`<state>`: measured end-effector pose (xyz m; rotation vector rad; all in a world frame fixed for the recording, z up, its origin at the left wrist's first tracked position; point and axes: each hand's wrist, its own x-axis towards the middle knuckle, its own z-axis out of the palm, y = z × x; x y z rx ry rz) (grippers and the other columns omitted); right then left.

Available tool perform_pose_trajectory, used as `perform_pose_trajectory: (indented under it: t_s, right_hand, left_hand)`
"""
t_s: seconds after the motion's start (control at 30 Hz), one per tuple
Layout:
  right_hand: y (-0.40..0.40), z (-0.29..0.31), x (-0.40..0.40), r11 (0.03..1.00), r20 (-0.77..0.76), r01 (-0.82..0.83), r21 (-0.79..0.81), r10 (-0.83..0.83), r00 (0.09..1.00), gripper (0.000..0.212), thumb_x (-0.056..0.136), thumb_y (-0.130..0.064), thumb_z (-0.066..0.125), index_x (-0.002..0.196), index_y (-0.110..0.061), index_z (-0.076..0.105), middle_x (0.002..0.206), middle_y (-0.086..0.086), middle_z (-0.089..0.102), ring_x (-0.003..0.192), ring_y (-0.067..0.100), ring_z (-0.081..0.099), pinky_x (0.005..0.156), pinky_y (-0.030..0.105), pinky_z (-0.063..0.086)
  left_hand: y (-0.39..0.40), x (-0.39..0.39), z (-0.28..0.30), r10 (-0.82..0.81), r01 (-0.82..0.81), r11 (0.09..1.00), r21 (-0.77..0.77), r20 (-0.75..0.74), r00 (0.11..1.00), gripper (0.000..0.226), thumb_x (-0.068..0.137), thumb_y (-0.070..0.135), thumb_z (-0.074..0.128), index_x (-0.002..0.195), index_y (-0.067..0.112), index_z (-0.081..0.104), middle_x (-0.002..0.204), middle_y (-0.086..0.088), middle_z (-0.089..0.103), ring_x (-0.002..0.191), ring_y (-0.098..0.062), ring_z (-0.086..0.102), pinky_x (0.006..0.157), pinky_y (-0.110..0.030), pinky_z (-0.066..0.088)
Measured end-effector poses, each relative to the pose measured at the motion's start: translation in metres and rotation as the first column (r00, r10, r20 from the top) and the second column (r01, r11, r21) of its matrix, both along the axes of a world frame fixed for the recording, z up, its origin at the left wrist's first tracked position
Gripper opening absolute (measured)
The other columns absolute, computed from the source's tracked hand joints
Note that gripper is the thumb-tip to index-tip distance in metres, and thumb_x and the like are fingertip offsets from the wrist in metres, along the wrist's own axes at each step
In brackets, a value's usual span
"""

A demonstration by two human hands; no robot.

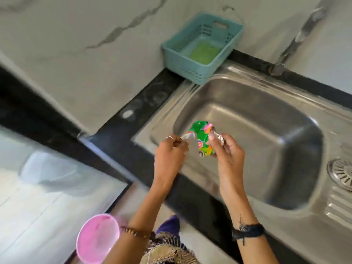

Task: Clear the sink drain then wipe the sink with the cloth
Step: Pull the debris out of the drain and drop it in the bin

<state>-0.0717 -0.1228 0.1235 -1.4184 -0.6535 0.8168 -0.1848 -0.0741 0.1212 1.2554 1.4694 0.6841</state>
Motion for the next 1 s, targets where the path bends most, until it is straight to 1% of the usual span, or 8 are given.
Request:
perform_pose_trajectory:
  t_s: [0.13,0.27,0.43,0.57,0.73,0.87,0.97,1.0]
  right_hand:
    - [-0.041,0.017,-0.068,0.966,0.000,-0.254,0.042,0.254,0.967,0.006,0.088,-0.021,0.064,0.089,-0.017,0.068,0.080,-0.005,0.073,0.077,0.005,0.067,0.066,0.015,0.051]
    - [-0.074,0.003,-0.137,0.855,0.006,-0.507,-0.106,0.510,0.860,0.011,0.083,-0.031,0.069,0.089,-0.023,0.071,0.087,0.000,0.074,0.085,0.014,0.069,0.074,0.027,0.055]
    - [-0.093,-0.047,-0.239,0.696,0.170,-0.657,-0.291,0.713,0.680,0.010,0.077,-0.022,0.075,0.073,-0.028,0.068,0.080,-0.008,0.057,0.066,-0.002,0.054,0.059,0.002,0.038]
    - [-0.096,-0.135,-0.308,0.530,0.235,-0.694,-0.486,0.845,0.481,0.009,0.074,-0.014,0.077,0.079,-0.019,0.072,0.081,0.000,0.062,0.065,-0.001,0.052,0.060,0.005,0.037]
    - [-0.086,-0.295,-0.377,0.375,0.197,-0.644,-0.667,0.922,0.333,0.012,0.079,-0.010,0.070,0.089,-0.005,0.073,0.091,0.012,0.066,0.083,0.023,0.061,0.061,0.021,0.035]
    - [-0.080,-0.411,-0.417,0.352,0.203,-0.594,-0.723,0.931,0.304,0.010,0.084,-0.006,0.060,0.084,-0.002,0.069,0.082,0.009,0.067,0.075,0.022,0.056,0.053,0.021,0.034]
    - [-0.080,-0.483,-0.435,0.312,0.165,-0.566,-0.763,0.941,0.297,0.013,0.085,-0.001,0.052,0.079,-0.008,0.062,0.075,0.002,0.058,0.070,0.019,0.051,0.044,0.011,0.032]
    - [-0.081,-0.500,-0.438,0.284,0.139,-0.562,-0.777,0.948,0.286,0.013,0.085,-0.001,0.052,0.085,-0.009,0.063,0.080,0.002,0.059,0.074,0.020,0.053,0.049,0.010,0.034]
  left_hand:
    - [-0.074,-0.079,0.005,0.264,-0.269,0.961,0.065,0.078,0.962,0.013,0.090,0.020,0.055,0.079,0.014,0.060,0.068,0.001,0.064,0.059,-0.014,0.059,0.052,-0.024,0.048]
    - [-0.137,-0.157,-0.012,0.422,-0.423,0.906,0.026,0.036,0.906,0.015,0.091,0.019,0.053,0.079,0.016,0.061,0.067,0.002,0.064,0.058,-0.013,0.059,0.051,-0.023,0.046]
    - [-0.190,-0.259,-0.060,0.557,-0.565,0.819,-0.104,-0.099,0.825,0.021,0.089,0.023,0.056,0.074,0.013,0.065,0.071,-0.005,0.068,0.052,-0.015,0.056,0.057,-0.032,0.048]
    - [-0.216,-0.332,-0.146,0.539,-0.607,0.772,-0.188,-0.314,0.782,0.032,0.084,0.037,0.061,0.069,0.009,0.065,0.067,-0.009,0.069,0.062,-0.026,0.065,0.065,-0.040,0.053]
    - [-0.212,-0.400,-0.298,0.448,-0.605,0.761,-0.234,-0.485,0.751,0.033,0.085,0.041,0.058,0.072,0.011,0.063,0.072,-0.007,0.069,0.071,-0.030,0.064,0.065,-0.037,0.050]
    - [-0.200,-0.423,-0.418,0.394,-0.581,0.778,-0.238,-0.535,0.747,0.019,0.087,0.028,0.056,0.077,0.013,0.063,0.081,-0.010,0.069,0.079,-0.032,0.061,0.060,-0.031,0.039]
    - [-0.193,-0.425,-0.492,0.350,-0.544,0.791,-0.280,-0.523,0.777,0.021,0.088,0.025,0.055,0.101,0.012,0.064,0.098,-0.009,0.070,0.093,-0.032,0.062,0.073,-0.032,0.045]
    - [-0.191,-0.425,-0.509,0.346,-0.529,0.794,-0.299,-0.493,0.798,0.026,0.088,0.025,0.056,0.108,0.010,0.061,0.101,-0.010,0.069,0.095,-0.032,0.062,0.078,-0.033,0.048]
